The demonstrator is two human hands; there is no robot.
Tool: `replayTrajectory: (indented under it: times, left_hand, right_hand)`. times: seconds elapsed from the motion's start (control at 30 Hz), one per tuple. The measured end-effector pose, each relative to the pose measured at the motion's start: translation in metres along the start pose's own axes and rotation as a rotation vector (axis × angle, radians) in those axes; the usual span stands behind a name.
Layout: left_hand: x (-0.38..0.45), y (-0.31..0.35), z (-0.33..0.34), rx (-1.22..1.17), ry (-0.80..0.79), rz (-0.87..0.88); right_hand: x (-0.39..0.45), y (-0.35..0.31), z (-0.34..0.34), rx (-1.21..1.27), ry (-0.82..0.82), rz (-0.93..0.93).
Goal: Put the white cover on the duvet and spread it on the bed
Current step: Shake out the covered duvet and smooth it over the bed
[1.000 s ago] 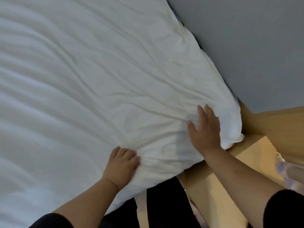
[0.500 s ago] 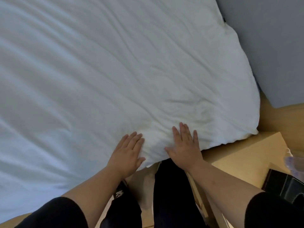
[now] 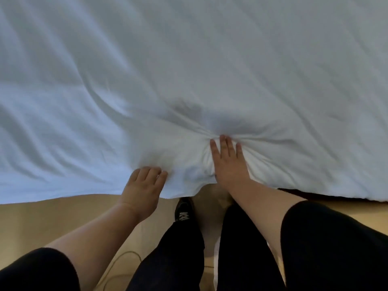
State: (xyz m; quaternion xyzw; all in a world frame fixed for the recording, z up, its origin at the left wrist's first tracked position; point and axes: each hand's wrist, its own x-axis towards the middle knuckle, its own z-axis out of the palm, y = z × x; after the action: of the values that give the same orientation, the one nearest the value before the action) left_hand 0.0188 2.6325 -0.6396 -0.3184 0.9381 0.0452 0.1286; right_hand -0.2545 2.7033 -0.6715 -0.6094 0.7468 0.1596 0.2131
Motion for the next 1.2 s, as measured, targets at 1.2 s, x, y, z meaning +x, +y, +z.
replayTrajectory:
  times: [1.2]
  left_hand:
    - [0.001, 0.021, -0.067, -0.118, -1.061, -0.174]
  right_hand:
    - [-0.072, -0.017, -0.045, 0.308, -0.673, -0.156]
